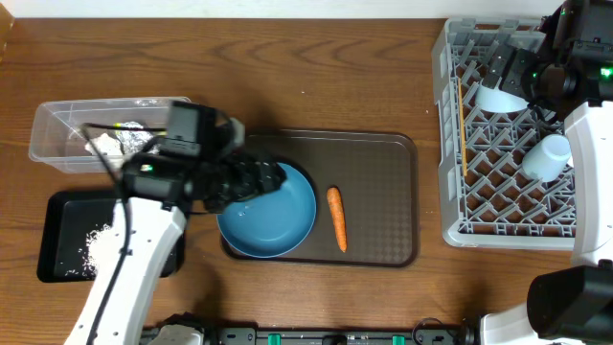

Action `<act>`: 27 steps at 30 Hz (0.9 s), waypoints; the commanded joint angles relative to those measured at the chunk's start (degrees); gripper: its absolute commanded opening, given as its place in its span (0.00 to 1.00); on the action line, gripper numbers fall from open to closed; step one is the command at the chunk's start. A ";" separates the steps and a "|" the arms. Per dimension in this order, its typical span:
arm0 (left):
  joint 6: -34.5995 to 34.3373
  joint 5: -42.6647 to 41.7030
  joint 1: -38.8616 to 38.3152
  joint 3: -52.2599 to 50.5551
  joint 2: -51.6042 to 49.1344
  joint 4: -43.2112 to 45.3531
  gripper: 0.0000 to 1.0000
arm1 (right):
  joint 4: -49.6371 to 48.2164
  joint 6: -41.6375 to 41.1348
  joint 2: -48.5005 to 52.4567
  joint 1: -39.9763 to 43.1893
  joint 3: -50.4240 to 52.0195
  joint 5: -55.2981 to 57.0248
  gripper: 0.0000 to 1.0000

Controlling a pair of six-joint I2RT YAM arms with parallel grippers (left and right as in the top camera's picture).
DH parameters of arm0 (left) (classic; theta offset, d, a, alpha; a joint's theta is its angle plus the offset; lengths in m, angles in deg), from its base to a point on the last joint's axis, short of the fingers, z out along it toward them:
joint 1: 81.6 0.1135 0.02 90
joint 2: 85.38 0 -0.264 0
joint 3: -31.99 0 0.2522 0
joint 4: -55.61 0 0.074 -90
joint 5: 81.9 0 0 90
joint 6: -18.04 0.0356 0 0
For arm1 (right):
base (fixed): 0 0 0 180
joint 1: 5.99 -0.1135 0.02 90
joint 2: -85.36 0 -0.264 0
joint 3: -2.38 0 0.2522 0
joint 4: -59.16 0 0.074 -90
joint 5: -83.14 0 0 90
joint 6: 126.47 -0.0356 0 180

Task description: Sort waste into correct bins and load items into the dishwasher rack

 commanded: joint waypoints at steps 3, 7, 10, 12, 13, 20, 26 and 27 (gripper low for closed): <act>-0.76 0.72 -6.80 -2.60 -2.51 4.68 0.98 | 0.09 -0.72 0.24 0.37 0.31 0.83 0.99; -2.69 1.68 -13.05 -2.60 -5.22 9.42 0.98 | 0.09 -0.72 0.24 0.37 0.31 0.81 0.99; -9.07 7.76 -17.42 -2.60 -7.67 10.93 0.99 | 0.09 -0.72 0.24 0.37 0.31 0.83 0.99; -12.02 10.67 -20.24 -2.60 -9.86 11.74 0.99 | 0.09 -0.72 0.24 0.37 0.31 0.83 0.99; -13.03 11.28 -21.42 -2.60 -10.95 12.22 0.99 | 0.09 -0.72 0.24 0.37 0.31 0.83 0.99; -15.15 12.70 -29.16 -2.60 -18.05 18.86 0.97 | 0.07 -0.72 0.24 0.37 0.31 0.81 0.99; -17.73 21.00 -34.29 -2.60 -18.82 20.04 0.97 | 0.09 -0.72 0.24 0.37 0.31 0.83 0.99; -18.38 22.53 -34.99 -2.60 -18.97 19.91 0.97 | 0.09 -0.72 0.24 0.37 0.31 0.83 0.99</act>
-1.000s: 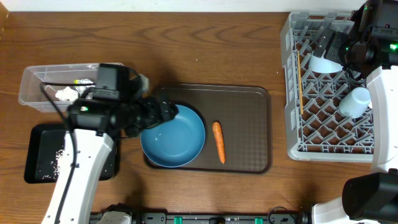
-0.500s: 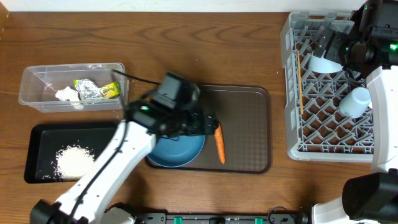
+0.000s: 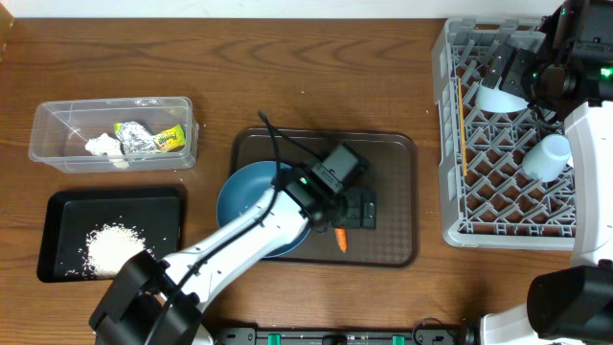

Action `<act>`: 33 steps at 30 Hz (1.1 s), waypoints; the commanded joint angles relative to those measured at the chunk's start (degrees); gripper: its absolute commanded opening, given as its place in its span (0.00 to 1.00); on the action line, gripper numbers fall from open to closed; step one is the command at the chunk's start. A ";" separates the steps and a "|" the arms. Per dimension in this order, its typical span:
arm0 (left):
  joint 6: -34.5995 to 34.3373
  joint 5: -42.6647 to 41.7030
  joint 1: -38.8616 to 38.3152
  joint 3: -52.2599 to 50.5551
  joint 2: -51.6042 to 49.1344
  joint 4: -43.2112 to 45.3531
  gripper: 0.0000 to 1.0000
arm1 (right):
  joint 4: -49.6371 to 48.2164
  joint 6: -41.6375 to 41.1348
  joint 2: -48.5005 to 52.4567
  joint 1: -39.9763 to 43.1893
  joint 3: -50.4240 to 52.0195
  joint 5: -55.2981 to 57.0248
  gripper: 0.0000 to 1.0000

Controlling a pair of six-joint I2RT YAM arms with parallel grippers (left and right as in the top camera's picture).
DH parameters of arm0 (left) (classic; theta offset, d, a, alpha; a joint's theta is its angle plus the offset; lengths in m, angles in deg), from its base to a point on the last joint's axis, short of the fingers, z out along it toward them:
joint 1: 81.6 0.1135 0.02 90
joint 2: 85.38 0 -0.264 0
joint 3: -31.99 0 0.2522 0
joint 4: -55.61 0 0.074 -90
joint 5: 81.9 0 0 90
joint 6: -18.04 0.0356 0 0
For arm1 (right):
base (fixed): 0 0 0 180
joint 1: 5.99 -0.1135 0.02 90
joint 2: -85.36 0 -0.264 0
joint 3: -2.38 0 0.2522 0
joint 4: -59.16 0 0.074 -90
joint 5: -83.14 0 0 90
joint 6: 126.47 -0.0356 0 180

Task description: Sort waste into correct bins and load items into the dishwasher rack

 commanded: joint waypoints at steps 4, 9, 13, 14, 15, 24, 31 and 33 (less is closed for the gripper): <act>-4.66 8.63 -3.10 -0.33 -1.11 -0.11 0.97 | 0.09 -0.72 0.22 0.37 0.31 0.83 0.99; -4.96 12.11 -4.48 -0.33 -3.96 1.01 0.97 | 0.09 -0.72 0.22 0.37 0.31 0.83 0.99; -4.94 12.90 -4.48 -0.31 -6.27 2.54 0.97 | 0.09 -0.72 0.22 0.37 0.31 0.81 0.99; -4.94 12.87 -4.48 -0.31 -6.78 3.04 0.97 | 0.09 -0.72 0.22 0.37 0.31 0.83 0.99; -4.94 12.87 -4.55 -0.31 -7.41 3.56 0.97 | 0.09 -0.72 0.22 0.37 0.31 0.83 0.99; -5.64 12.83 -4.66 -0.31 -10.88 6.40 0.97 | 0.09 -0.72 0.22 0.37 0.31 0.83 0.99; -5.62 12.85 -5.09 -0.31 -12.20 7.37 0.96 | 0.09 -0.72 0.22 0.37 0.31 0.83 0.99; -5.62 12.85 -5.68 -0.33 -13.00 7.54 0.96 | 0.09 -0.72 0.22 0.37 0.31 0.81 0.99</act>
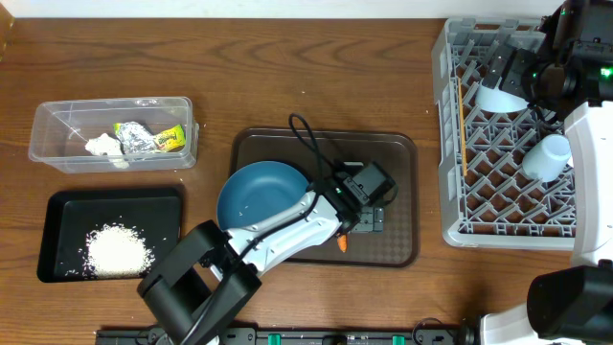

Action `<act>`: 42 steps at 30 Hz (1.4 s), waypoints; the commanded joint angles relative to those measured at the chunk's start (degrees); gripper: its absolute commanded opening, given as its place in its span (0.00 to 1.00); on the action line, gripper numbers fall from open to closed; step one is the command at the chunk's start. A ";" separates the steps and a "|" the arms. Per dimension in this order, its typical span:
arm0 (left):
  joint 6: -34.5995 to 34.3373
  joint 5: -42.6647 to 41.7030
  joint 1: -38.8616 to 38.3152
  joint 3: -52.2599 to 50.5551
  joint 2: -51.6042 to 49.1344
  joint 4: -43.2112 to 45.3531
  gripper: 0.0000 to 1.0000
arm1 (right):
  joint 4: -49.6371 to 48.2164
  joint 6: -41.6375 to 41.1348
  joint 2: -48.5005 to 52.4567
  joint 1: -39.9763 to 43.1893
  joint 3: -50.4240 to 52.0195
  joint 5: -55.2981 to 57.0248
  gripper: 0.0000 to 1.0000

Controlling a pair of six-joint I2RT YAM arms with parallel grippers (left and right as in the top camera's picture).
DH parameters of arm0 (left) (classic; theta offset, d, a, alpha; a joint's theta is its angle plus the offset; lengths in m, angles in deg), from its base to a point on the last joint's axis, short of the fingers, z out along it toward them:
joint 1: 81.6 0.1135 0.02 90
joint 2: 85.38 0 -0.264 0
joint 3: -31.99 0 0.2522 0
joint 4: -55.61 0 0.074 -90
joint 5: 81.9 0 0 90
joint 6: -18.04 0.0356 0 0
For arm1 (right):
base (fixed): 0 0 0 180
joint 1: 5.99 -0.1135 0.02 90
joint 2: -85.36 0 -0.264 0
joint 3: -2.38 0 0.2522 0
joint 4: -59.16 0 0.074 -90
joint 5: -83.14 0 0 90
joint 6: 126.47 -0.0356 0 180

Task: Sort waste into correct bins and load items into the dishwasher rack
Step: 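Lower the left gripper onto the carrot and grasp it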

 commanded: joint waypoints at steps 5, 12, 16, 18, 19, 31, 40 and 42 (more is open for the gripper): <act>-0.96 1.36 -2.32 -0.31 -3.98 0.76 0.95 | 0.09 -0.72 0.22 0.37 0.31 0.81 0.99; -0.68 2.27 -3.41 0.17 -4.00 1.53 0.88 | 0.07 -0.72 0.22 0.37 0.31 0.83 0.99; -0.66 5.90 -3.43 0.17 -4.00 0.15 0.82 | 0.07 -0.72 0.22 0.37 0.31 0.83 0.99; -0.68 8.46 -3.43 0.17 -4.00 -1.11 0.79 | 0.09 -0.72 0.22 0.37 0.31 0.83 0.99; -0.68 9.70 -3.43 0.17 -4.00 -1.57 0.78 | 0.07 -0.72 0.22 0.37 0.31 0.83 0.99; 0.61 13.16 -5.44 0.17 -4.02 -1.49 0.56 | 0.09 -0.72 0.22 0.37 0.31 0.83 0.99; -1.22 16.02 -7.54 0.15 -5.57 -1.46 0.56 | 0.07 -0.72 0.22 0.37 0.31 0.83 0.99; -1.88 15.98 -7.56 0.17 -6.93 -1.44 0.56 | 0.07 -0.72 0.22 0.37 0.31 0.83 0.99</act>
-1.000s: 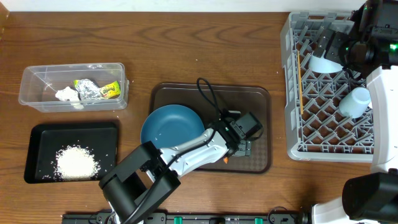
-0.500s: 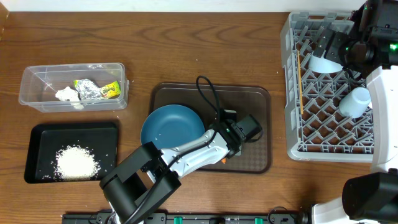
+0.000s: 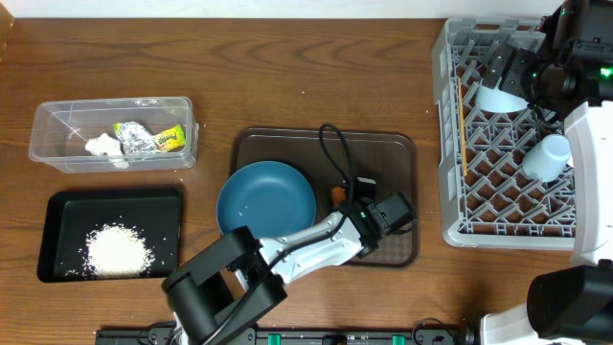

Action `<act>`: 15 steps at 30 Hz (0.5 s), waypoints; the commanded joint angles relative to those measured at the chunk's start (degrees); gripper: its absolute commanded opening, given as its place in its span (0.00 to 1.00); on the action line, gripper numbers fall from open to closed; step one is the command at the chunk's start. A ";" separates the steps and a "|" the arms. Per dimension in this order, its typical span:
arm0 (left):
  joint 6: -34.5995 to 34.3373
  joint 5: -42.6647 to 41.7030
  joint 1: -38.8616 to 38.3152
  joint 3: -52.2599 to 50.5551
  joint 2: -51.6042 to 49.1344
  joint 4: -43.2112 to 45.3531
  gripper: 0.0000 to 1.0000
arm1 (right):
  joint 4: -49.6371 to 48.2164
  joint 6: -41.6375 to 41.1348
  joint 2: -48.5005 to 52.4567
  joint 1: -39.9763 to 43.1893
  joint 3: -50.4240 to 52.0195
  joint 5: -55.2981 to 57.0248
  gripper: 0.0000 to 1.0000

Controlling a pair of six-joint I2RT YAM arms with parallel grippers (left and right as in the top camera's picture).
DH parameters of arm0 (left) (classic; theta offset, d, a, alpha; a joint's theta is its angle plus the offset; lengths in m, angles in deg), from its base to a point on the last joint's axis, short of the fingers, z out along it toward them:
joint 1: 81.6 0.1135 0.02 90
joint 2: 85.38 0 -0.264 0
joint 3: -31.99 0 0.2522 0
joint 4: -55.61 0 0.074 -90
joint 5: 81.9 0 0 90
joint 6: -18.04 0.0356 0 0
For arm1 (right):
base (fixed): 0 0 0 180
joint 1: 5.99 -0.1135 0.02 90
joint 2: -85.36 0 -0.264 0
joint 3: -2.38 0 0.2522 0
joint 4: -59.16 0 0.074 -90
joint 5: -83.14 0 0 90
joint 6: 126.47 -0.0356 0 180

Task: Sort waste into correct bins and load items into the dishwasher rack
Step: 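Lower the left gripper onto the carrot and grasp it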

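Note:
An orange carrot lies on the brown tray, to the right of a blue bowl; only its upper end shows. My left gripper reaches in from the front and hangs over the carrot's lower part, hiding it. Its fingers cannot be made out. The grey dishwasher rack at the right holds a white cup and a white bowl. My right gripper sits over the rack's far end, right above the white bowl, its jaw state unclear.
A clear plastic bin with crumpled wrappers stands at the far left. In front of it is a black tray with a heap of rice. A thin wooden stick lies along the rack's left side.
My left arm has shifted right and toward the front of the tray. The carrot's upper end now shows and its lower tip is covered. Carrot, bowl and right arm have not moved.
My left gripper was first over the blue bowl's left rim, with the carrot in full view. Then it was over the carrot's middle, then further right on the tray, and now at the tray's front right. The carrot lies where it was. My right arm stayed over the rack.

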 commanded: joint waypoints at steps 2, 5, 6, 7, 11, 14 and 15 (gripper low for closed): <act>-2.29 1.95 0.24 0.17 -3.93 0.04 0.56 | 0.09 -0.72 0.20 0.37 0.31 0.83 0.99; -2.91 1.97 0.24 0.17 -4.11 0.11 0.56 | 0.09 -0.72 0.20 0.37 0.31 0.83 0.99; -2.91 1.97 0.24 0.24 -4.11 0.17 0.55 | 0.09 -0.72 0.20 0.37 0.31 0.83 0.99; -2.91 1.99 0.24 0.28 -4.11 0.17 0.55 | 0.09 -0.72 0.20 0.37 0.31 0.83 0.99; -2.89 2.03 0.24 0.57 -4.09 -0.04 0.50 | 0.09 -0.72 0.20 0.37 0.31 0.81 0.99; -2.89 2.51 0.24 1.16 -4.09 -0.94 0.45 | 0.09 -0.72 0.20 0.37 0.31 0.83 0.99; -2.89 2.78 0.24 1.44 -4.09 -1.51 0.44 | 0.07 -0.72 0.20 0.37 0.31 0.81 0.99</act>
